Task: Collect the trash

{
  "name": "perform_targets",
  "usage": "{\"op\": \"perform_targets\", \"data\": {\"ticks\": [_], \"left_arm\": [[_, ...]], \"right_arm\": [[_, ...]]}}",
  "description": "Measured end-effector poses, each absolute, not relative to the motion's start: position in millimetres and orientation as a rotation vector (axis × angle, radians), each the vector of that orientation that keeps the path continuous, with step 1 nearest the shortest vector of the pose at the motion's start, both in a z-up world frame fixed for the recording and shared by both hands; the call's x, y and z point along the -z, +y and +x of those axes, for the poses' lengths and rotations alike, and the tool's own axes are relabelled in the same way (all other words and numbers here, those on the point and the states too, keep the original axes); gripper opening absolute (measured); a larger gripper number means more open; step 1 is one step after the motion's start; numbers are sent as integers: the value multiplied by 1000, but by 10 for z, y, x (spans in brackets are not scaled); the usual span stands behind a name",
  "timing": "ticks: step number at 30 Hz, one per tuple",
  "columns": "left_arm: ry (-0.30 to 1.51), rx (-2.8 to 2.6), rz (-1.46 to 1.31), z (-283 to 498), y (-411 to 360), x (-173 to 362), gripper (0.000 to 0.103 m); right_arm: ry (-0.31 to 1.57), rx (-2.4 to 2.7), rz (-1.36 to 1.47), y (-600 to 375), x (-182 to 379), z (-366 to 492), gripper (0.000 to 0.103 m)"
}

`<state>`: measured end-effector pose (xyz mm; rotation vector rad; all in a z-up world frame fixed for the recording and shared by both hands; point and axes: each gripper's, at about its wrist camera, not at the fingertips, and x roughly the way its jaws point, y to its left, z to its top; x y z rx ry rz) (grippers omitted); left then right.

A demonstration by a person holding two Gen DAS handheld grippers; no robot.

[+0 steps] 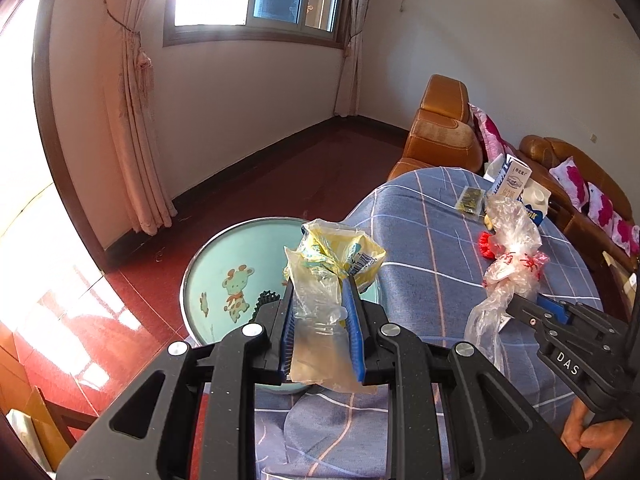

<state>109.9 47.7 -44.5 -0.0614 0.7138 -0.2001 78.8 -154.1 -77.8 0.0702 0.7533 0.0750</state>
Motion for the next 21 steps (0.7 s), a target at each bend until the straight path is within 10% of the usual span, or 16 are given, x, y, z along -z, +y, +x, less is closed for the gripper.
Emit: {"op": "perform_targets", "data": {"ticks": [21], "left_arm": [[751, 82, -64, 1345, 850, 643, 22]], "right_arm": [[762, -209, -135, -695, 884, 1220, 19]]}}
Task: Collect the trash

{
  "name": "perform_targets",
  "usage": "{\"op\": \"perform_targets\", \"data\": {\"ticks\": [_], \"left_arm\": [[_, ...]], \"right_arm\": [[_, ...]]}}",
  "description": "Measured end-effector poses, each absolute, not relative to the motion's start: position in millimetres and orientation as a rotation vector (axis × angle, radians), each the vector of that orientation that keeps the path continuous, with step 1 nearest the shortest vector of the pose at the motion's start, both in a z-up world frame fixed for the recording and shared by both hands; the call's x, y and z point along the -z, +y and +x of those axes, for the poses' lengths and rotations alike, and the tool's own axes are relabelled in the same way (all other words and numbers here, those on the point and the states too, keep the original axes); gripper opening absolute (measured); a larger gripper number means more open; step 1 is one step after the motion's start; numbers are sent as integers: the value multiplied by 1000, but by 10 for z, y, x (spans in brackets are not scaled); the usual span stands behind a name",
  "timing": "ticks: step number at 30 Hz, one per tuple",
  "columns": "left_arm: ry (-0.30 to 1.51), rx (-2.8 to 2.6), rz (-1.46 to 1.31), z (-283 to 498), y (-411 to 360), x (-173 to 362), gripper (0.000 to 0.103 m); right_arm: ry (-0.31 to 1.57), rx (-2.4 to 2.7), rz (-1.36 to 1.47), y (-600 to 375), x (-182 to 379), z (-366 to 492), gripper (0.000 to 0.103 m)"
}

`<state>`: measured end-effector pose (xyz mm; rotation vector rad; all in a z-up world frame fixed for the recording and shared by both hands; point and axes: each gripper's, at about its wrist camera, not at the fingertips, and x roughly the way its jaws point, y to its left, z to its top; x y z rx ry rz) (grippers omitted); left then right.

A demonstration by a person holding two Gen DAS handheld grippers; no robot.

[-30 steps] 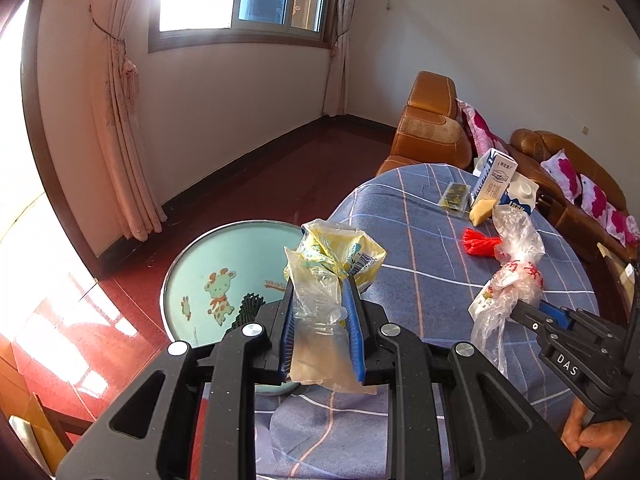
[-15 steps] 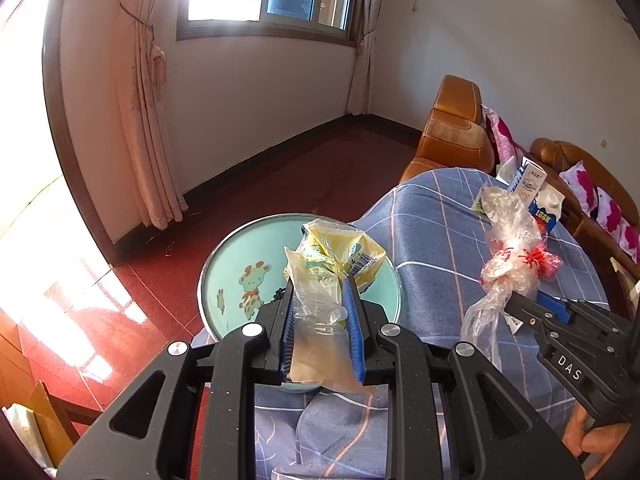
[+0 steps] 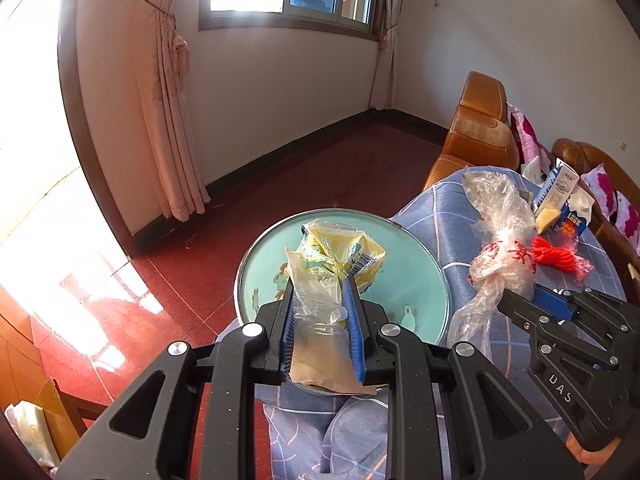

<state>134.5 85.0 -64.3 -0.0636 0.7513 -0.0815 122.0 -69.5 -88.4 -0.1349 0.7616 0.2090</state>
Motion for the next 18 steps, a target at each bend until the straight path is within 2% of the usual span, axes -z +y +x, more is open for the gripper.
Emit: {"op": "perform_targets", "data": {"ticks": [18], "left_arm": [[777, 53, -66, 1619, 960, 790, 22]], "right_arm": [[800, -242, -210, -406, 1066, 1569, 19]]}}
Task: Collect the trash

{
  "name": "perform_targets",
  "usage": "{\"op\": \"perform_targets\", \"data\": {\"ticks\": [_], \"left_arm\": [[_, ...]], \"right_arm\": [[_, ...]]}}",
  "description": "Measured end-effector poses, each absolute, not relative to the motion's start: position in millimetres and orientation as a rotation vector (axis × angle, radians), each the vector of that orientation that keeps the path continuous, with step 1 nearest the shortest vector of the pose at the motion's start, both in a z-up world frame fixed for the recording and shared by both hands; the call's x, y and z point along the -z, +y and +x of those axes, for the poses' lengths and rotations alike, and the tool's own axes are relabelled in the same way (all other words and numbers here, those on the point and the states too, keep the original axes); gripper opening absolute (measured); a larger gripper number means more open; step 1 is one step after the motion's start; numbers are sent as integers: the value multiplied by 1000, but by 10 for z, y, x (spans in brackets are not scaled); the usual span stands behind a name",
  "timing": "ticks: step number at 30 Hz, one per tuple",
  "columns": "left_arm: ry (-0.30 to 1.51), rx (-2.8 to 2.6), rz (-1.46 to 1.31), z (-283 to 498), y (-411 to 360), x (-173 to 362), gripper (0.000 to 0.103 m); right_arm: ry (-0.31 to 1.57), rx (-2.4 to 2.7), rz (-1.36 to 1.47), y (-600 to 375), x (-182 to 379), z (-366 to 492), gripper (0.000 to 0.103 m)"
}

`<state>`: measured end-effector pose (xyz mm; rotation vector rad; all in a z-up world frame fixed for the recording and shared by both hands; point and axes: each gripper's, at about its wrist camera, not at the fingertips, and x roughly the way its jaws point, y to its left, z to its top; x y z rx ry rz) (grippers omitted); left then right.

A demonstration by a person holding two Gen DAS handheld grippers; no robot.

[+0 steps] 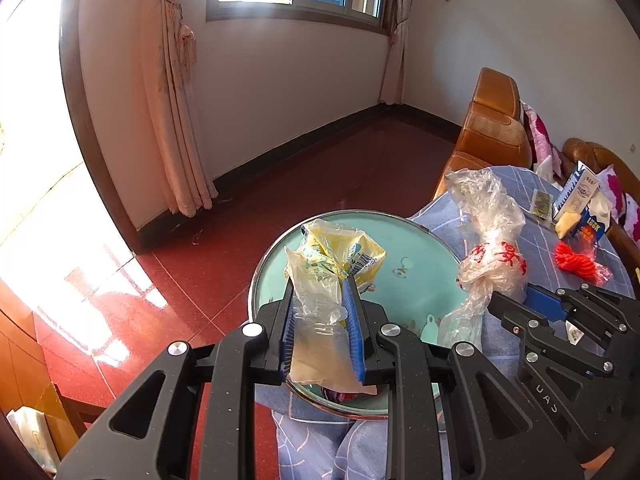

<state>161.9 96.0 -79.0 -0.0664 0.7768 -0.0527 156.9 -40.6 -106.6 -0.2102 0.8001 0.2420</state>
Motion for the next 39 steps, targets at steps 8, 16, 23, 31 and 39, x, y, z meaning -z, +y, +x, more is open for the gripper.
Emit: {"op": "perform_targets", "data": {"ticks": [8, 16, 23, 31, 39], "left_arm": [[794, 59, -69, 1749, 934, 893, 22], [824, 76, -67, 1894, 889, 1015, 22], [856, 77, -65, 1998, 861, 1129, 22], [888, 69, -80, 2057, 941, 1227, 29], [861, 44, -60, 1985, 918, 1120, 46]], "right_arm": [[826, -242, -228, -346, 1168, 1741, 19], [856, -241, -254, -313, 1283, 1880, 19], [896, -273, -257, -292, 1403, 1998, 19], [916, -305, -249, -330, 1419, 2065, 35], [883, -270, -211, -513, 1243, 1970, 40]]}}
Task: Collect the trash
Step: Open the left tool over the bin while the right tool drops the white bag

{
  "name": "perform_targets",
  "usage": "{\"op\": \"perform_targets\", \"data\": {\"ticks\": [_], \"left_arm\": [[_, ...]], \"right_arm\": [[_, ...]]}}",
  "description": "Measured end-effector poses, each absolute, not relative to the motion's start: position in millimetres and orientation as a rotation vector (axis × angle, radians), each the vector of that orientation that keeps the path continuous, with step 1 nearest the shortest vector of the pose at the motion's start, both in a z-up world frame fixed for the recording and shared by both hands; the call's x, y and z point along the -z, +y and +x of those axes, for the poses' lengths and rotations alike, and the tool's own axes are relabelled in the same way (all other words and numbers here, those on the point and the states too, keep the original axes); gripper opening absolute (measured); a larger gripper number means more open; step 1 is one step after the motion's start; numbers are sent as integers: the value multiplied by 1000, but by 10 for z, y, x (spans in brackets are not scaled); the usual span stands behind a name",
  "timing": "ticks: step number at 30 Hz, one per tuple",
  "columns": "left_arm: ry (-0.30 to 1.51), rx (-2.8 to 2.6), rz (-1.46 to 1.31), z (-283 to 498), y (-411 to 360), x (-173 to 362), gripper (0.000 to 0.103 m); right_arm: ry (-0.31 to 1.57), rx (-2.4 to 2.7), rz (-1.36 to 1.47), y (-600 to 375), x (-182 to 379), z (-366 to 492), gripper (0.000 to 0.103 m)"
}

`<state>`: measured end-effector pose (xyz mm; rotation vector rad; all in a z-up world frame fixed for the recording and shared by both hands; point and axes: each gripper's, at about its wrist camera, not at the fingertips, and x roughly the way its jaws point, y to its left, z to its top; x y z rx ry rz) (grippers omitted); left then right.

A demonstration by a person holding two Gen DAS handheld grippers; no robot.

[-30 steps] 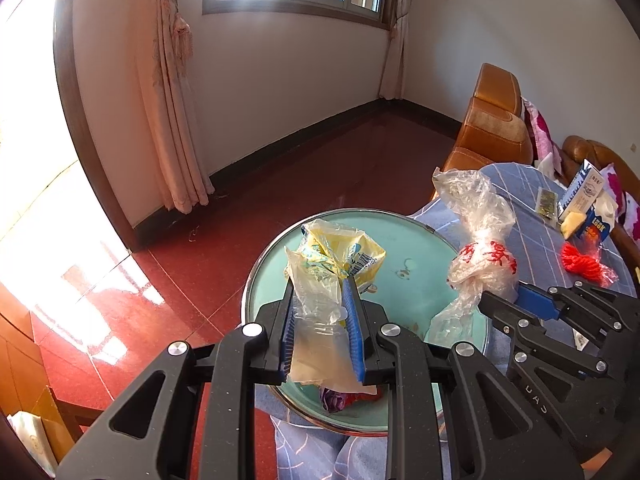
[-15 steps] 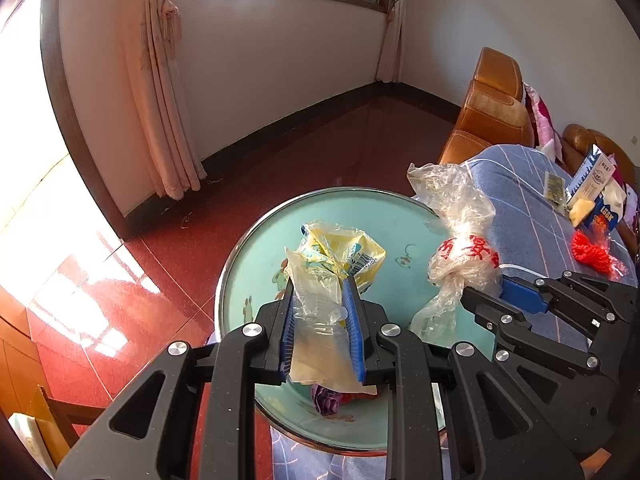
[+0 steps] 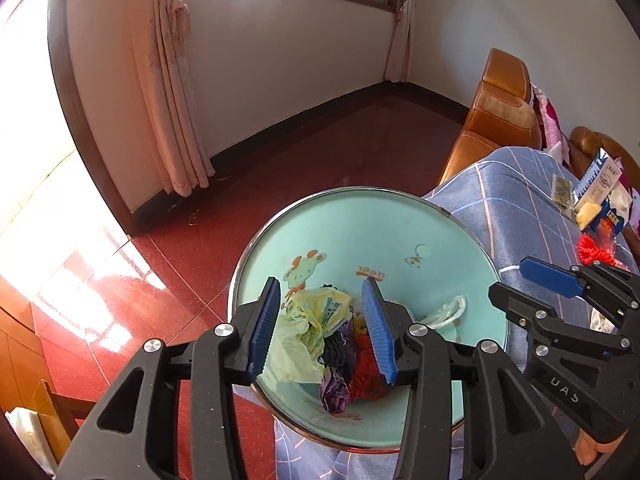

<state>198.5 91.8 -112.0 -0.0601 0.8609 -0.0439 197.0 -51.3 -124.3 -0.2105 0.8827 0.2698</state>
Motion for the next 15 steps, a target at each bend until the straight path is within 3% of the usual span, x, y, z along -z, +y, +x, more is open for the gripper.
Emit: {"op": "perform_targets", "data": {"ticks": [7, 13, 15], "left_arm": [[855, -16, -6, 1883, 814, 1055, 71], [833, -88, 51, 1731, 799, 987, 85], [832, -97, 51, 1689, 789, 962, 89]], "right_arm": [[835, -204, -133, -767, 1122, 1724, 65], [795, -136, -91, -927, 1131, 1559, 83], [784, -109, -56, -1027, 1111, 1510, 85]]}}
